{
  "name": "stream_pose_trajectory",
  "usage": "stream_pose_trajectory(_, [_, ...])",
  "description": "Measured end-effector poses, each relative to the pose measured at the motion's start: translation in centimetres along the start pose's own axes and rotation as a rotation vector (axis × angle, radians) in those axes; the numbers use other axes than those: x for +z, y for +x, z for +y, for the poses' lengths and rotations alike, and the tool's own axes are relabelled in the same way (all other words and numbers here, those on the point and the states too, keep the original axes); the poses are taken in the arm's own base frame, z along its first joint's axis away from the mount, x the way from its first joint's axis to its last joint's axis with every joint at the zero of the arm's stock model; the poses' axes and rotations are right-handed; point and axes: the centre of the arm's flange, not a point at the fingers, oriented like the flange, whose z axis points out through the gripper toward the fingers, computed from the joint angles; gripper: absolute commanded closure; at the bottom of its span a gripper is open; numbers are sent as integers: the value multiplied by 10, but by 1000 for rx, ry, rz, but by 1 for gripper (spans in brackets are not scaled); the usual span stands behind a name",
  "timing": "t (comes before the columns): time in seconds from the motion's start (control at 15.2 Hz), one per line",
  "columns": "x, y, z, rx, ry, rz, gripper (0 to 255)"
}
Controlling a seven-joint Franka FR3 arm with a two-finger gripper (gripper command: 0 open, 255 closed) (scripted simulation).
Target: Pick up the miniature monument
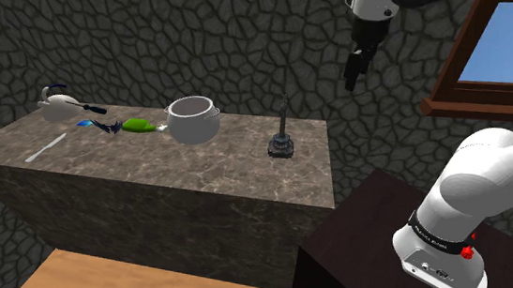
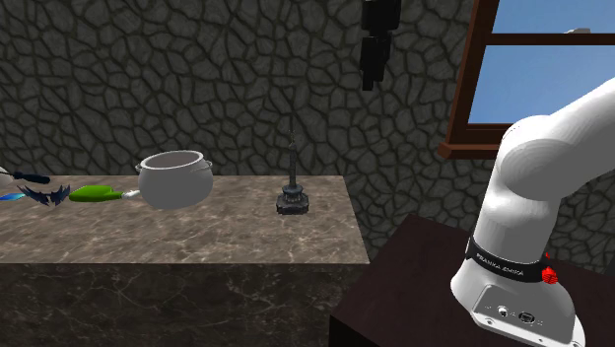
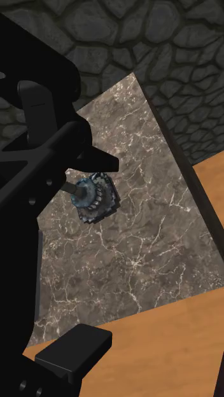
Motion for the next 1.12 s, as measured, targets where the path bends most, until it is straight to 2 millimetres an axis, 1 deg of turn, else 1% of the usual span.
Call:
stream_pose_trajectory(0.07, [0, 0, 0, 0, 0, 0, 0])
stream_pose_trajectory(0.13, [4, 2, 2, -2, 3, 3, 0])
stream_pose_trajectory(0.2, [14, 5, 6, -4, 7, 9, 0])
stream_pose_trajectory(0.33, [36, 11, 13, -10, 17, 24, 0])
stream_pose_trajectory(0.53, [69, 27, 28, -20, 33, 49, 0])
stream_pose_trajectory(0.79, [114, 42, 38, -33, 56, 85, 0])
stream_pose_trajectory(0.92, [138, 56, 47, -40, 67, 102, 0])
stream_pose_trajectory(1.06, [158, 65, 50, -47, 79, 121, 0])
stream_pose_trajectory(1.12, [170, 72, 56, -49, 84, 129, 0])
